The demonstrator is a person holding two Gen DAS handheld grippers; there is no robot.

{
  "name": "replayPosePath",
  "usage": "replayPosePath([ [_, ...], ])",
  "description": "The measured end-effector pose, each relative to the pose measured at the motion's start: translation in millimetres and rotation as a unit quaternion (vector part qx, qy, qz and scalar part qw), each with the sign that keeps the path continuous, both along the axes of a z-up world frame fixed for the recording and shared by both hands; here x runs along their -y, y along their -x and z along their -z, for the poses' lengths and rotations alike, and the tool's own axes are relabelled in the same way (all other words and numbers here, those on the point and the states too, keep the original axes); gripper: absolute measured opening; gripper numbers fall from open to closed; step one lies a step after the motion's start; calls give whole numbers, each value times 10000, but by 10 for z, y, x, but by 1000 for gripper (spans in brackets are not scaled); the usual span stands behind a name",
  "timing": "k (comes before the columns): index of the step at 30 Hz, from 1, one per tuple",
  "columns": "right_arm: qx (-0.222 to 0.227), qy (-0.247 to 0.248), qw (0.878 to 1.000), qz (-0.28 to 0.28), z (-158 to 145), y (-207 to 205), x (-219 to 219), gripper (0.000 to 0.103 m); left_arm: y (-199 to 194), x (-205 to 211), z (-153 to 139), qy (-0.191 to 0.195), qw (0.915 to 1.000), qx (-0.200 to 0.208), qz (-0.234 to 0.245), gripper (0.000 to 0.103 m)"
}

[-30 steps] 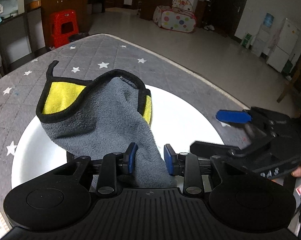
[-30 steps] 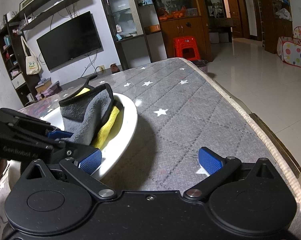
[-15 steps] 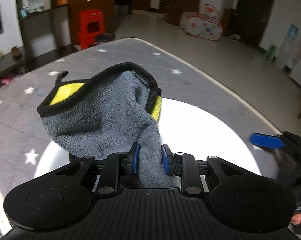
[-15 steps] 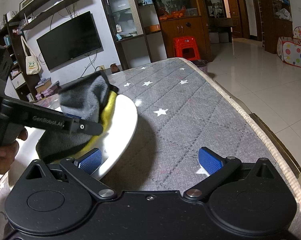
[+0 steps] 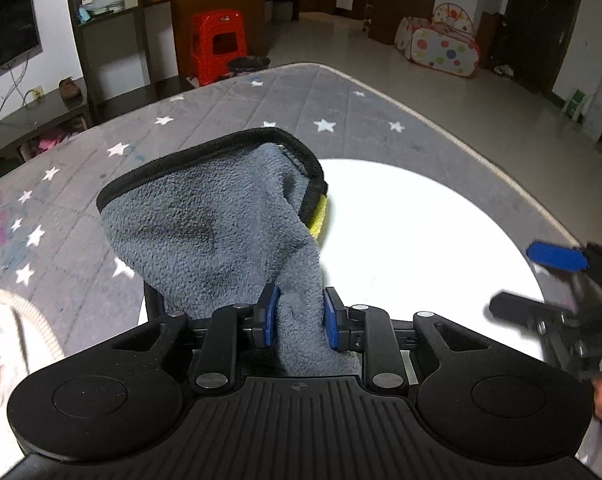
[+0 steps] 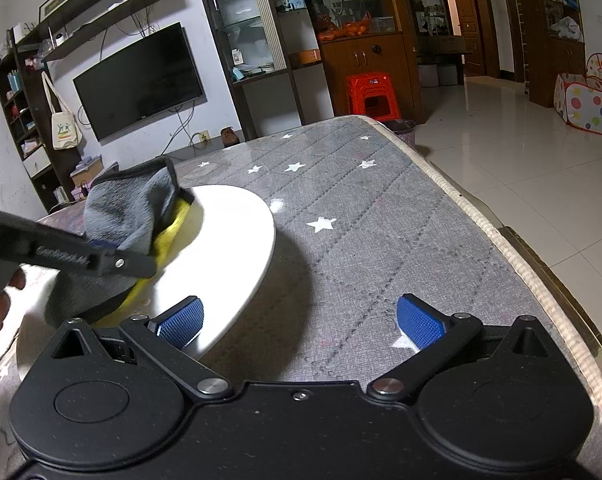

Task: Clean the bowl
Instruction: 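Sweep the cloth in the left gripper across the bowl's inner wall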

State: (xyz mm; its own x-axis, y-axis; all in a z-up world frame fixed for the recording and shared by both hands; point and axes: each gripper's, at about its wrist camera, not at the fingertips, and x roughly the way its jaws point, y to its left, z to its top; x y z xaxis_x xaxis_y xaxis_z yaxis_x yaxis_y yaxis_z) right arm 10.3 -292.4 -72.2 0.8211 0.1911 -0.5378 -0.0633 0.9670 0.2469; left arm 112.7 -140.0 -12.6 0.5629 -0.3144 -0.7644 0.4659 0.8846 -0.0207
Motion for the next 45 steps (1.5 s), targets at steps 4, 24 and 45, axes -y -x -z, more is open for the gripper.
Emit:
replayPosePath([
  [4,-1,4,10000,0,-6,0,-3,103,158,-10,-3,-124,9999,31,90,26],
  [24,-7,16,10000,0,-24,7,4,103,683,266,78,-177,9907,68,1351,40],
  [45,-2,-9,10000,0,-31,20,33,103,333,307,117,638,9865,-31,1509,27],
])
